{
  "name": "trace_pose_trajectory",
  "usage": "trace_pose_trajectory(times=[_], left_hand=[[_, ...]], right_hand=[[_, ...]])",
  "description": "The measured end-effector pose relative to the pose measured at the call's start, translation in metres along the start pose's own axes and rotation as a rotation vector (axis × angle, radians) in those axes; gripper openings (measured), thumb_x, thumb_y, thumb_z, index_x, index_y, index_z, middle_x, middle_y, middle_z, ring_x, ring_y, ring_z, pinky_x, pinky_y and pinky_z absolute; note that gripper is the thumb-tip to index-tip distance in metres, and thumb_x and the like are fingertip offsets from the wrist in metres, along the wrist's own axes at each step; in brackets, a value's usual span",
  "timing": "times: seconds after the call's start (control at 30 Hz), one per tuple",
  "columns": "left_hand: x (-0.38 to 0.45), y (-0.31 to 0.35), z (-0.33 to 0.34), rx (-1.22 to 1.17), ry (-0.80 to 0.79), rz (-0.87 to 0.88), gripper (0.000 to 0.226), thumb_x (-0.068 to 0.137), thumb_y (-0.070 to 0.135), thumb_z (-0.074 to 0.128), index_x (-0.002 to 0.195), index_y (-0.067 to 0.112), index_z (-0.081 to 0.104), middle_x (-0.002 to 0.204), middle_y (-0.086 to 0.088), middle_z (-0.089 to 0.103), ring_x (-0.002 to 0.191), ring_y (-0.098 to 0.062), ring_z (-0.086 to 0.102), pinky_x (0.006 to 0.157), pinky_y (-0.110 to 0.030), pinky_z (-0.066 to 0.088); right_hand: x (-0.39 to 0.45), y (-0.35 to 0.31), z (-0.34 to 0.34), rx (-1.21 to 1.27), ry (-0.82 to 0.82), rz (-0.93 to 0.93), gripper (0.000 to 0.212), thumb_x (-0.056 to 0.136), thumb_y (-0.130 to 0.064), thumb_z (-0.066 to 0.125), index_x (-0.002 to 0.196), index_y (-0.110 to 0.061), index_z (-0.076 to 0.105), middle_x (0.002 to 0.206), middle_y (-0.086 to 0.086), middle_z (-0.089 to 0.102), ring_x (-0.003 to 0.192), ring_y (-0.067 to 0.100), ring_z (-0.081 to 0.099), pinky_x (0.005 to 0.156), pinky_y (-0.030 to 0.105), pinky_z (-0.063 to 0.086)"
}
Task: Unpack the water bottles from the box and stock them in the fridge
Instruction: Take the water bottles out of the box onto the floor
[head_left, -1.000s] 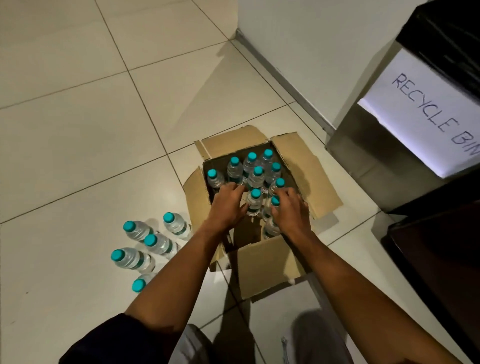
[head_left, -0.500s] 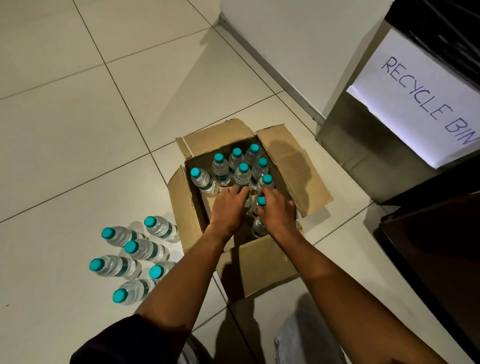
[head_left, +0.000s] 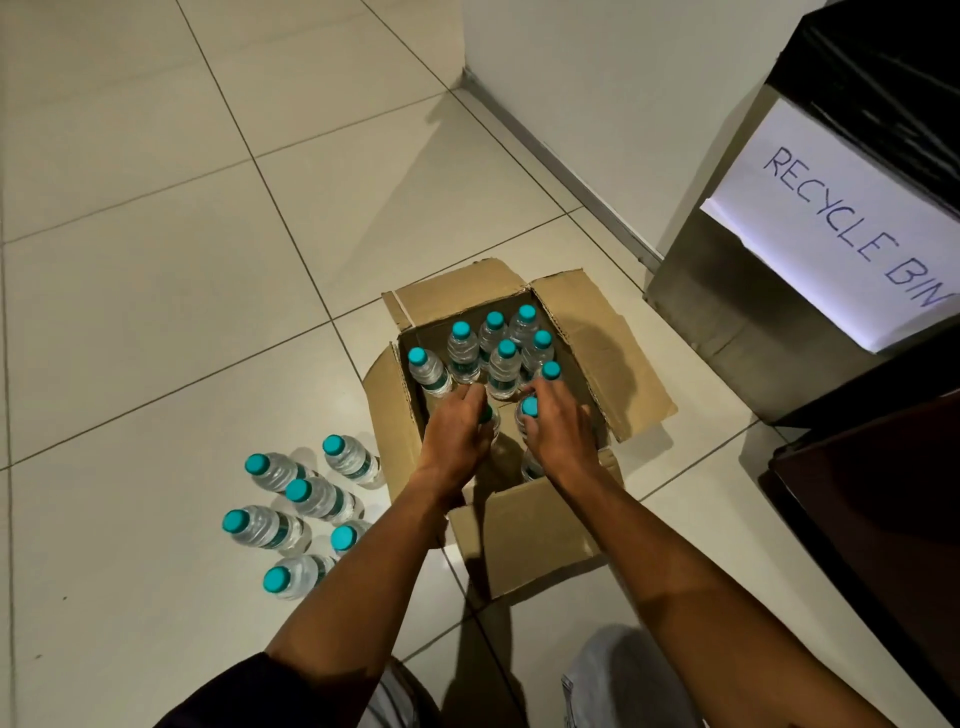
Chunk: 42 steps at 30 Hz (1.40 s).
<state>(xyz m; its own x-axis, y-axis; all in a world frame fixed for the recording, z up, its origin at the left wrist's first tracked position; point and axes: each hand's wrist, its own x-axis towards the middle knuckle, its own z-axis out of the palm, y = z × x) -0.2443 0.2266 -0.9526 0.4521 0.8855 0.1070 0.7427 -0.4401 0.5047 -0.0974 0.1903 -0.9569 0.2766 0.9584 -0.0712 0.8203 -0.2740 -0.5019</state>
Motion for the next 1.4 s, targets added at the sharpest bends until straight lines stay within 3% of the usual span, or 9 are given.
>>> trace_pose_trajectory(times=[0.1, 0.2, 0.33, 0.43, 0.73, 0.97, 1.2, 1.4], left_hand=[[-0.004, -0.006, -0.018, -0.081, 0.061, 0.012, 0.025, 0.087, 0.018, 0.068, 0.104, 0.013, 0.050, 0.098, -0.005, 0.056, 0.084, -0.015, 0.050, 0.074, -0.030, 0.049], [-0.006, -0.006, -0.045, -0.173, 0.148, -0.022, 0.031, 0.085, 0.019, 0.069, 0.104, 0.018, 0.045, 0.094, -0.001, 0.053, 0.080, -0.013, 0.053, 0.070, -0.026, 0.050], [-0.012, -0.008, -0.080, -0.274, 0.273, -0.091, 0.029, 0.085, 0.016, 0.071, 0.095, 0.017, 0.044, 0.086, 0.000, 0.053, 0.072, -0.012, 0.054, 0.064, -0.024, 0.051], [-0.021, -0.013, -0.109, -0.297, 0.343, -0.150, 0.031, 0.083, 0.018, 0.071, 0.092, 0.022, 0.042, 0.082, 0.003, 0.053, 0.068, -0.007, 0.051, 0.059, -0.013, 0.044], [-0.065, -0.055, -0.202, -0.211, 0.509, -0.183, 0.037, 0.077, 0.021, 0.073, 0.089, 0.020, 0.039, 0.074, 0.000, 0.052, 0.061, -0.011, 0.046, 0.053, -0.014, 0.039], [-0.126, -0.104, -0.254, -0.113, 0.579, -0.261, 0.038, 0.075, 0.019, 0.074, 0.089, 0.016, 0.039, 0.073, -0.005, 0.052, 0.063, -0.026, 0.051, 0.055, -0.040, 0.048], [-0.191, -0.152, -0.265, -0.052, 0.605, -0.405, 0.038, 0.074, 0.017, 0.076, 0.088, 0.015, 0.042, 0.074, -0.006, 0.052, 0.064, -0.026, 0.052, 0.057, -0.038, 0.050], [-0.239, -0.191, -0.244, -0.031, 0.501, -0.533, 0.040, 0.074, 0.017, 0.078, 0.088, 0.018, 0.041, 0.072, -0.003, 0.051, 0.060, -0.019, 0.049, 0.055, -0.029, 0.049]], right_hand=[[0.001, -0.015, -0.010, 0.039, 0.023, -0.047, 0.041, 0.089, -0.019, 0.067, 0.125, -0.023, 0.047, 0.127, 0.004, 0.049, 0.112, 0.019, 0.052, 0.094, 0.041, 0.050], [-0.001, -0.035, -0.018, 0.046, 0.052, -0.119, 0.039, 0.091, -0.022, 0.064, 0.127, -0.022, 0.048, 0.127, 0.004, 0.048, 0.110, 0.017, 0.052, 0.093, 0.036, 0.048], [-0.006, -0.069, -0.026, 0.077, 0.094, -0.192, 0.037, 0.093, -0.022, 0.062, 0.128, -0.019, 0.051, 0.122, 0.007, 0.049, 0.100, 0.017, 0.054, 0.079, 0.026, 0.049], [-0.012, -0.094, -0.032, 0.124, 0.120, -0.256, 0.035, 0.093, -0.020, 0.062, 0.127, -0.017, 0.054, 0.121, 0.008, 0.051, 0.099, 0.019, 0.055, 0.079, 0.034, 0.053], [-0.037, -0.184, -0.038, 0.258, 0.140, -0.471, 0.031, 0.091, -0.017, 0.065, 0.119, -0.006, 0.062, 0.114, 0.014, 0.060, 0.098, 0.028, 0.061, 0.086, 0.050, 0.050], [-0.065, -0.255, -0.005, 0.316, 0.011, -0.528, 0.032, 0.092, -0.021, 0.065, 0.123, -0.013, 0.059, 0.120, 0.007, 0.057, 0.102, 0.023, 0.061, 0.092, 0.044, 0.050], [-0.093, -0.310, 0.043, 0.338, -0.137, -0.590, 0.036, 0.094, -0.021, 0.063, 0.128, -0.015, 0.056, 0.123, 0.008, 0.055, 0.105, 0.024, 0.059, 0.095, 0.040, 0.049], [-0.116, -0.331, 0.088, 0.288, -0.288, -0.641, 0.039, 0.095, -0.027, 0.062, 0.131, -0.015, 0.055, 0.125, 0.006, 0.055, 0.107, 0.019, 0.056, 0.097, 0.036, 0.048]])
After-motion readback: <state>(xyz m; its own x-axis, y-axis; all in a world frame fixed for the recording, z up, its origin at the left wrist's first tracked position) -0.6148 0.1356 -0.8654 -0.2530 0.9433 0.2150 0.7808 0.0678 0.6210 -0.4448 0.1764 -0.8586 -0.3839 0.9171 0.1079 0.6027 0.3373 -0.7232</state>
